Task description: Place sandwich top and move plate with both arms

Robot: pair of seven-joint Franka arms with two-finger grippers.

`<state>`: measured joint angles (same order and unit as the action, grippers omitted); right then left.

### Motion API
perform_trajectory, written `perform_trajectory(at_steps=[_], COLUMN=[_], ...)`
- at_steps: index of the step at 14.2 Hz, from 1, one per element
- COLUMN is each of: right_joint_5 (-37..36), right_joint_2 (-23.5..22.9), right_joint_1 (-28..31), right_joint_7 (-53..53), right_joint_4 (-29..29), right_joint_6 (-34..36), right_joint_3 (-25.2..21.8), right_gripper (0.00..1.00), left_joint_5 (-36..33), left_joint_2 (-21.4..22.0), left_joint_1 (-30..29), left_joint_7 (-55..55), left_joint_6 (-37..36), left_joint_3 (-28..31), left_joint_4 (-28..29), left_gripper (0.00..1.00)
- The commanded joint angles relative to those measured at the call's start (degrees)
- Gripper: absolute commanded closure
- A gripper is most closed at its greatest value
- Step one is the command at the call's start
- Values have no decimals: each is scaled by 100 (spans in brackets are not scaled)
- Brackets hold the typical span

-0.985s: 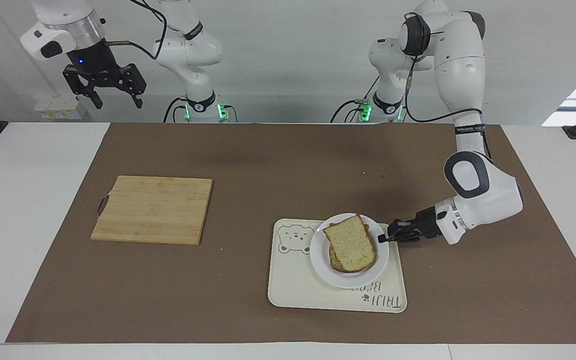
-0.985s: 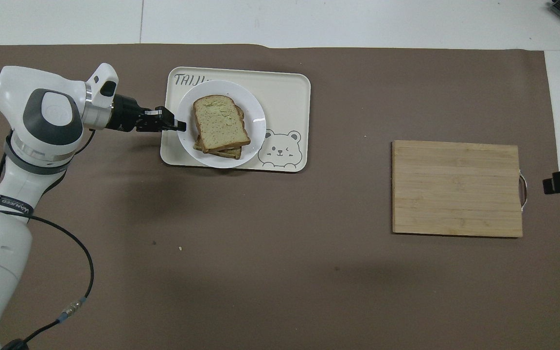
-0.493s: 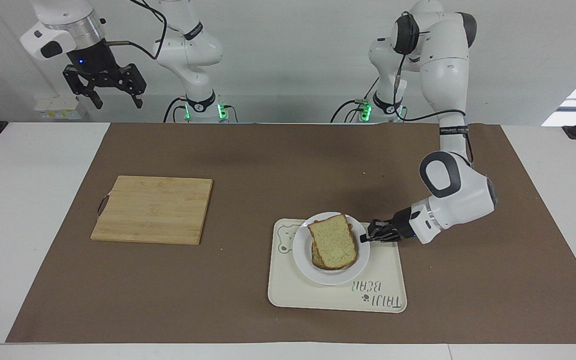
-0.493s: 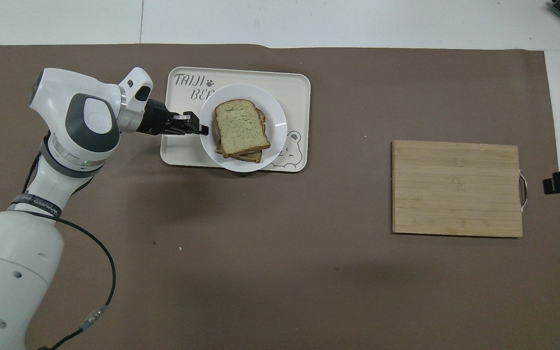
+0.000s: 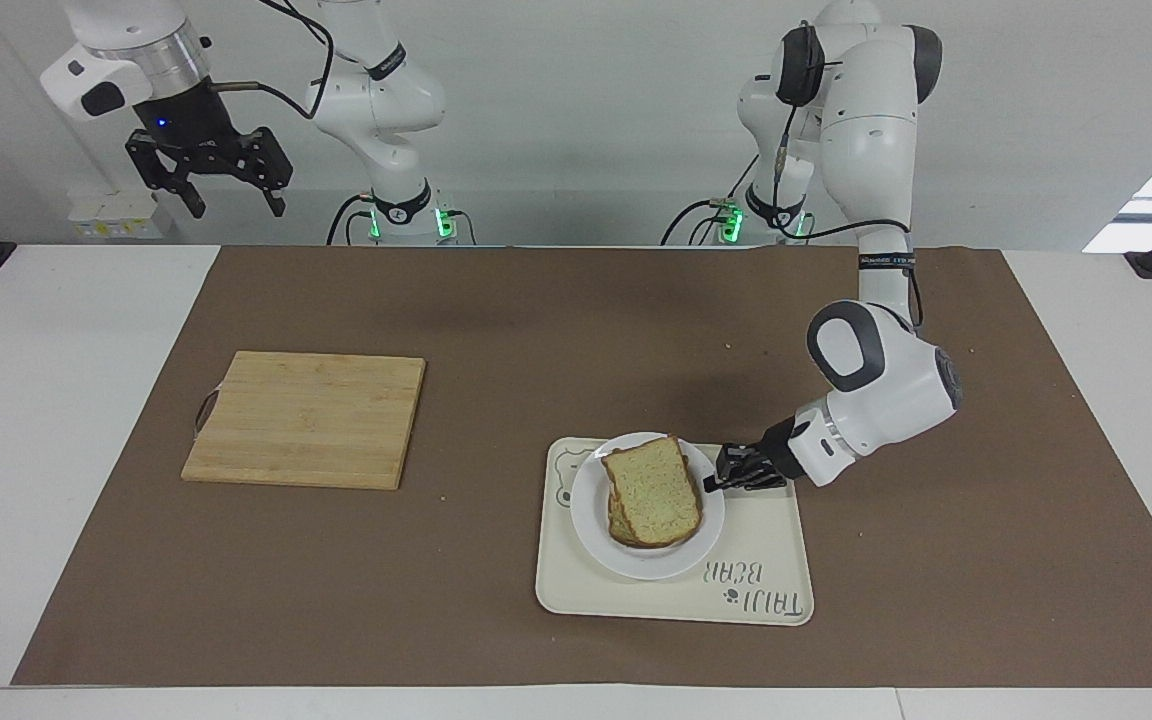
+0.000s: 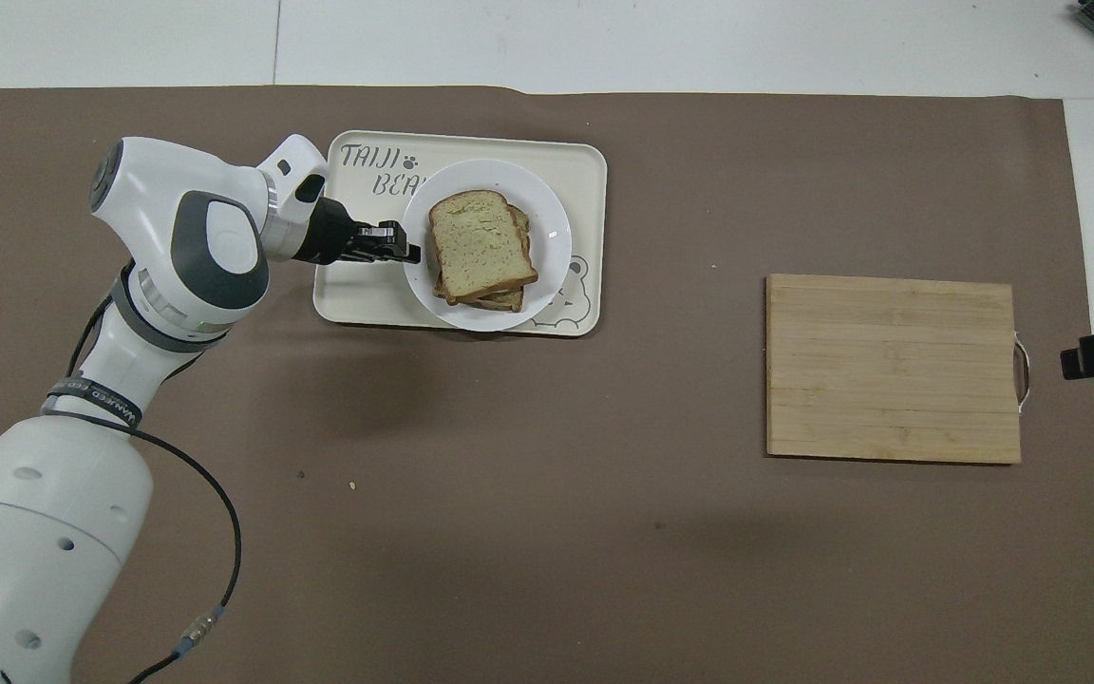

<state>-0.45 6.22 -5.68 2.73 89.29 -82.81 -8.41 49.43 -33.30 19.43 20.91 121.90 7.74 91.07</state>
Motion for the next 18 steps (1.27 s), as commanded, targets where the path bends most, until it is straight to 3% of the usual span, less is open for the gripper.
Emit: perform_trajectory(at_steps=[1, 3, 4, 5, 9, 12, 18], right_joint_5=[-17, -17, -17, -17, -17, -17, -17], right_joint_2=[-15, -15, -15, -15, -15, -15, -15], right_joint_1=[32, 32, 32, 32, 32, 32, 32], right_joint_7=[131, 131, 131, 131, 131, 131, 131], right_joint_4=[-61, -52, -52, -52, -52, -52, -52], right_joint_6=[-7, -7, 1, -7, -7, -7, 1], right_joint_3=[23, 23, 23, 23, 23, 23, 23], right_gripper=[0, 0, 0, 0, 0, 0, 0], left_joint_5=[-758, -1223, -1565, -1864, -2148, -3409, -4537], left_joint_2=[-106, -80, -2, 164, 929, 1491, 2441], left_joint_1=[96, 87, 52, 52, 69, 43, -114], left_joint_7=[-17, 1, -8, -17, -104, -113, -70], left_joint_6=[238, 203, 159, 141, -630, -1062, -1677], left_joint_3=[105, 114, 123, 132, 587, 668, 905], left_joint_4=[78, 34, -19, -2, 60, 51, -255], left_gripper=[62, 21, 6, 0, 0, 0, 0])
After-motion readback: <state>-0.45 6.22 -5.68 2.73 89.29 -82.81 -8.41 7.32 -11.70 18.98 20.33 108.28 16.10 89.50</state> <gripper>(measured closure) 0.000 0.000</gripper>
